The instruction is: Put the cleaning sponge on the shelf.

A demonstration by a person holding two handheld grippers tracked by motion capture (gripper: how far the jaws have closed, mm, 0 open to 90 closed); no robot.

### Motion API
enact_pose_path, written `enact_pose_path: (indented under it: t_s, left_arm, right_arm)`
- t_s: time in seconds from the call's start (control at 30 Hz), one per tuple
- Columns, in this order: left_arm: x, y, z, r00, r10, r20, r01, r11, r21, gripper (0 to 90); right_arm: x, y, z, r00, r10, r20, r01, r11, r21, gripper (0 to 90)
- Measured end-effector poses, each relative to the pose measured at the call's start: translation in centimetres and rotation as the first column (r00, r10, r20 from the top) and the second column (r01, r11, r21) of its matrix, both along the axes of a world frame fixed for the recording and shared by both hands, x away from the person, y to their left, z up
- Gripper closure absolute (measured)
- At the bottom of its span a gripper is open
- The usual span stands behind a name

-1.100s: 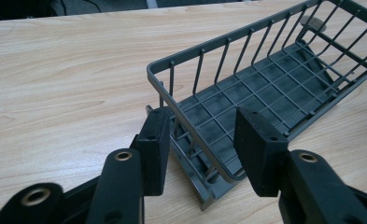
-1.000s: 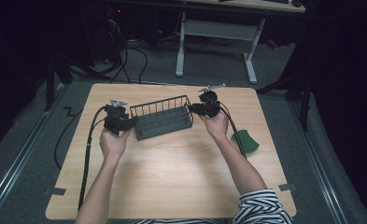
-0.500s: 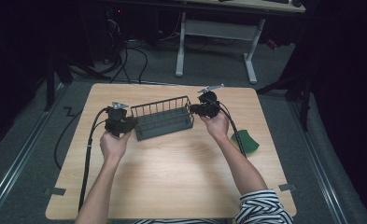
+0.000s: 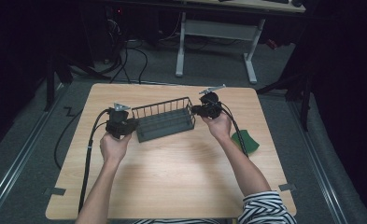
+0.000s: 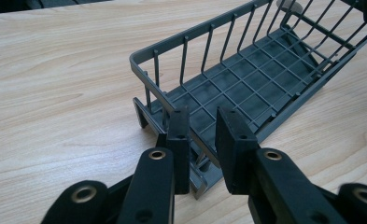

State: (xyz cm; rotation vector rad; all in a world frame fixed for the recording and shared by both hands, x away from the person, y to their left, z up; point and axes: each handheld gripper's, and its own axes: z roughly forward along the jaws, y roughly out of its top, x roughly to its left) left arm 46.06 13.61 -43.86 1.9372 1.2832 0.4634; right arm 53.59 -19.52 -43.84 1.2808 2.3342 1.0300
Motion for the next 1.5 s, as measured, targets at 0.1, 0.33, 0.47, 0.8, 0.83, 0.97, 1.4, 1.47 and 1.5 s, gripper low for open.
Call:
enact_pose_path:
  t_s: [0.1,0.33,0.47,0.8,0.83,0.97,1.4,1.47,1.5]
  left_arm:
    - [-0.2,-0.1,0.0,1.0000,-0.008,-0.001,0.008,1.0000,0.002,75.5]
    - [-1.0,-0.5,0.2,0.9995,-0.031,0.001,0.031,0.9993,0.019,75.5]
    - [-1.7,-0.6,0.1,0.9990,-0.045,0.000,0.045,0.9990,-0.004,75.4]
    - [-3.8,-1.4,0.0,0.9952,-0.097,0.009,0.097,0.9950,-0.023,74.8]
    - [-4.0,-1.6,0.0,0.9949,-0.100,0.011,0.100,0.9946,-0.024,74.6]
    - [-4.9,-2.2,0.0,0.9926,-0.121,0.017,0.121,0.9926,-0.015,74.4]
    - [-7.3,-2.9,-0.3,0.9866,-0.160,0.029,0.162,0.9850,-0.060,74.0]
    - [-7.6,-2.8,-0.4,0.9858,-0.166,0.029,0.167,0.9832,-0.073,73.9]
    - [-7.7,-2.8,-0.4,0.9852,-0.169,0.029,0.171,0.9823,-0.077,73.8]
  right_arm:
    - [-0.1,-0.1,0.1,1.0000,0.008,0.000,-0.008,0.9999,-0.008,79.6]
    - [-0.7,-0.5,0.1,0.9998,0.017,-0.004,-0.017,0.9998,-0.013,79.7]
    - [-1.1,-1.0,0.1,0.9995,0.030,-0.006,-0.030,0.9995,-0.008,79.7]
    - [-2.9,-2.4,0.3,0.9983,0.057,-0.008,-0.058,0.9982,-0.019,79.4]
    - [-3.1,-2.6,0.2,0.9984,0.056,-0.010,-0.056,0.9983,-0.015,79.4]
    - [-4.2,-3.4,0.2,0.9983,0.058,-0.003,-0.058,0.9982,-0.017,79.5]
    - [-7.2,-4.6,0.5,0.9973,0.072,0.015,-0.071,0.9949,-0.071,78.7]
    - [-7.7,-5.0,0.4,0.9969,0.077,0.014,-0.076,0.9956,-0.054,78.2]
    - [-7.9,-5.1,0.4,0.9972,0.075,0.007,-0.074,0.9963,-0.042,78.0]
